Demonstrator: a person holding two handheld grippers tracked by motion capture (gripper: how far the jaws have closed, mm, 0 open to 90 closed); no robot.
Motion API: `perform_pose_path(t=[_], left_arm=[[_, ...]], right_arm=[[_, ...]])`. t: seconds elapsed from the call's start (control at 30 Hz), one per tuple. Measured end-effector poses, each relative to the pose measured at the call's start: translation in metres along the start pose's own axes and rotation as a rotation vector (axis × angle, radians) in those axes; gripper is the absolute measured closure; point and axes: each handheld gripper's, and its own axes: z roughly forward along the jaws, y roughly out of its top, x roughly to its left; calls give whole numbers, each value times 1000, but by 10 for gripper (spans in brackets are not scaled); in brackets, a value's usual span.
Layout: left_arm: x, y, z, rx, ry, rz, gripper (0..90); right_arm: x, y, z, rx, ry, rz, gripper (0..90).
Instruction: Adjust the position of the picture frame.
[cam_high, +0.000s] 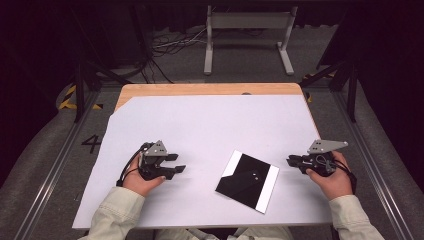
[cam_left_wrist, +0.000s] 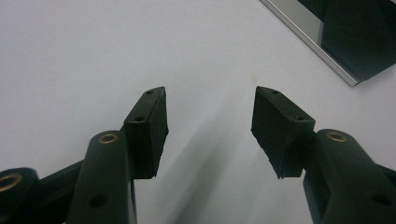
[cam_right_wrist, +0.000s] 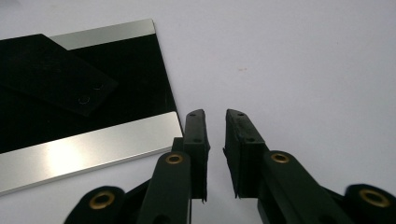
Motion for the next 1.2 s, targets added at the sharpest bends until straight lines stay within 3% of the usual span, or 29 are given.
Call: perform_pose_path(t=[0.3,0.53,0.97,1.2], left_arm=[[0,1,0,5,-7,-1,474],[0,0,0,2,-12,-6,477],[0,0,1,5,-13,-6,476],[0,0,1,8,-18,-11,475]], right_arm=[[8,6,0,34,52,-36,899],[17,11,4,76,91,-76,900],[27,11,20,207,168,-124,900],[34,9,29,262,236,-156,900]])
